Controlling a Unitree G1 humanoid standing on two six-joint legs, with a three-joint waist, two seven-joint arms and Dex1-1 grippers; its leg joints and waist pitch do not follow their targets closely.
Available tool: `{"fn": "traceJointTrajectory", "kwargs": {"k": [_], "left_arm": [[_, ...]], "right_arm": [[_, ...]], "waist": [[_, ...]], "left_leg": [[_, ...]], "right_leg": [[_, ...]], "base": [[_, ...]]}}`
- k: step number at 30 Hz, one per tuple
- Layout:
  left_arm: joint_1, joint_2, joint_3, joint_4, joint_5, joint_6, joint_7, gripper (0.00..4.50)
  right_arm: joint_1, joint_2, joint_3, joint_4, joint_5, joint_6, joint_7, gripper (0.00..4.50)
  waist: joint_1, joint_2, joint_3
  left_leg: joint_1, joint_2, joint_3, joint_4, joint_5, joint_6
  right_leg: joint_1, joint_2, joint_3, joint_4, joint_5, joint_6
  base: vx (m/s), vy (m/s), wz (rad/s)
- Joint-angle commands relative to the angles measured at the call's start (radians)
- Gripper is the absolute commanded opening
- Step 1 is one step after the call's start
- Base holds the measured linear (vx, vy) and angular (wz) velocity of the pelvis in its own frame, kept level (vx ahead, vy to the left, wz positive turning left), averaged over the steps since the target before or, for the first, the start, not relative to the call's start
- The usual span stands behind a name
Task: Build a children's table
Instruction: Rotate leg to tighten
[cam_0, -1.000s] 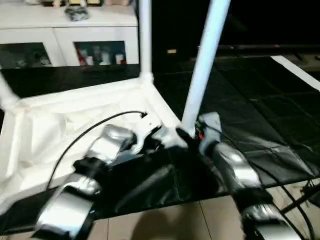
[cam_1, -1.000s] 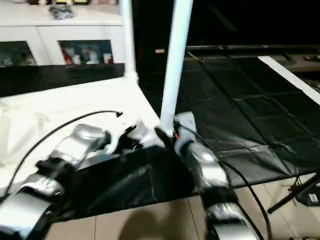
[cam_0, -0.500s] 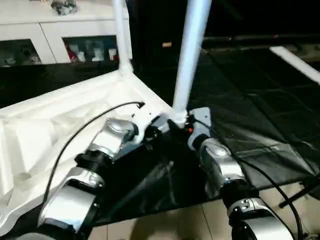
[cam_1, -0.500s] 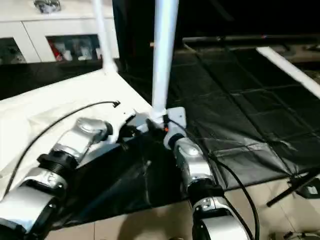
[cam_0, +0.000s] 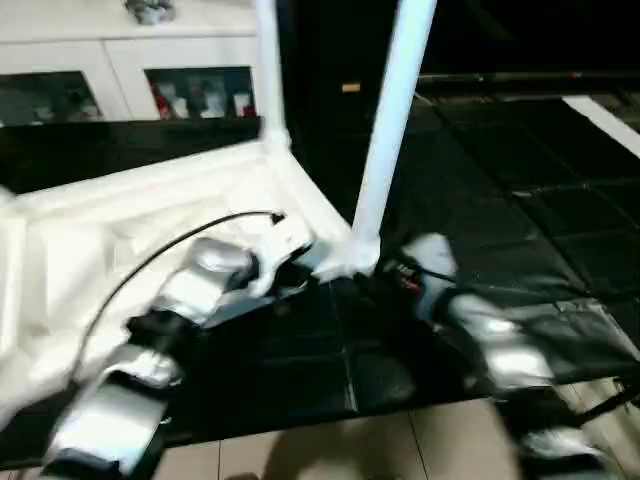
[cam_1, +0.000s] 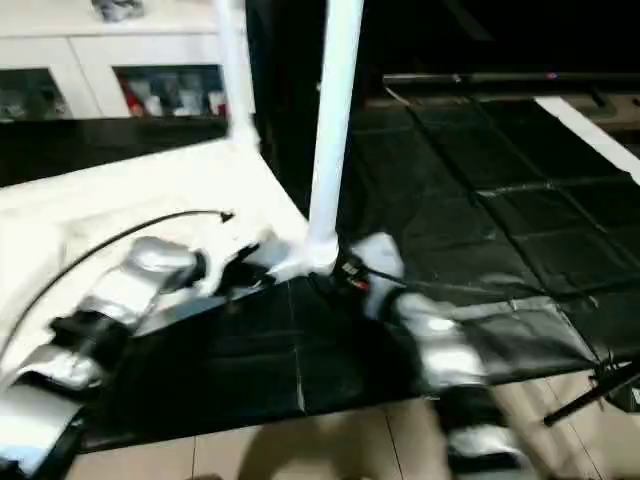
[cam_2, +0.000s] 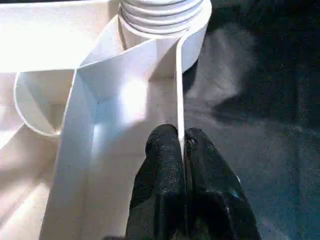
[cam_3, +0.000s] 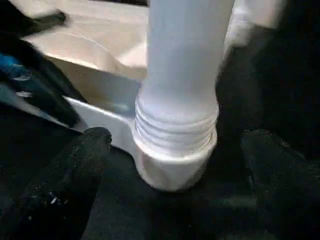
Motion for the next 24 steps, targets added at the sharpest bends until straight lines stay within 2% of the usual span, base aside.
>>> {"fn": "traceJointTrajectory", "kwargs": {"k": [1, 4, 7, 8, 9, 12, 20, 24], "left_arm": [[0.033, 0.038, -0.062, -0.03, 0.008, -0.06, -0.124, 0.0], [0.042, 0.059, -0.078, -0.044, 0.007, -0.096, -0.171, 0.0], [0.05, 0.082, -0.101, -0.068, 0.002, -0.101, -0.228, 0.0], [0.052, 0.092, -0.113, -0.076, 0.004, -0.115, -0.255, 0.0], [0.053, 0.095, -0.118, -0.079, 0.005, -0.121, -0.264, 0.0], [0.054, 0.109, -0.141, -0.095, 0.012, -0.147, -0.304, 0.0], [0.055, 0.126, -0.16, -0.114, 0.02, -0.176, -0.347, 0.0], [0.055, 0.13, -0.167, -0.119, 0.019, -0.181, -0.356, 0.0]], "right_arm": [[0.002, -0.044, 0.033, -0.054, 0.018, 0.015, 0.114, 4.44], [-0.006, -0.058, 0.046, -0.067, 0.024, 0.032, 0.161, 4.44], [-0.025, -0.062, 0.062, -0.06, 0.033, 0.045, 0.212, 4.44], [-0.045, -0.061, 0.077, -0.032, 0.023, 0.041, 0.229, 4.44], [-0.053, -0.06, 0.082, -0.02, 0.02, 0.039, 0.237, 4.44], [-0.09, -0.061, 0.11, 0.043, -0.001, 0.015, 0.291, 4.44], [-0.138, -0.067, 0.152, 0.089, -0.021, -0.002, 0.366, 4.44], [-0.155, -0.062, 0.162, 0.118, -0.02, -0.005, 0.384, 4.06]], "waist": [[0.008, -0.013, -0.068], [0.012, -0.008, -0.069], [0.017, -0.008, -0.07], [0.018, -0.013, -0.069], [0.019, -0.01, -0.069], [0.026, -0.012, -0.069], [0.027, -0.014, -0.071], [0.03, -0.014, -0.071]], "left_leg": [[0.003, 0.064, -0.021, -0.066, -0.135, 0.089], [0.005, 0.066, -0.021, -0.065, -0.12, 0.09], [0.007, 0.069, -0.02, -0.065, -0.119, 0.087], [0.008, 0.069, -0.019, -0.065, -0.119, 0.085], [0.008, 0.068, -0.019, -0.066, -0.119, 0.081], [0.012, 0.068, -0.017, -0.065, -0.129, 0.07], [0.007, 0.066, -0.018, -0.064, -0.107, 0.069], [0.009, 0.069, -0.018, -0.065, -0.116, 0.066]], "right_leg": [[0.067, -0.093, 0.082, -0.077, -0.288, -0.133], [0.063, -0.092, 0.081, -0.072, -0.252, -0.156], [0.062, -0.091, 0.082, -0.067, -0.234, -0.169], [0.061, -0.091, 0.083, -0.067, -0.232, -0.171], [0.062, -0.092, 0.083, -0.064, -0.231, -0.174], [0.059, -0.092, 0.085, -0.066, -0.245, -0.169], [0.063, -0.091, 0.084, -0.061, -0.225, -0.172], [0.062, -0.092, 0.084, -0.062, -0.244, -0.168]], "base": [[0.0, 0.0, 0.0], [0.0, 0.0, 0.0], [0.0, 0.0, 0.0], [0.0, 0.0, 0.0], [0.0, 0.0, 0.0], [0.0, 0.0, 0.0], [0.0, 0.0, 0.0], [0.0, 0.0, 0.0]]}}
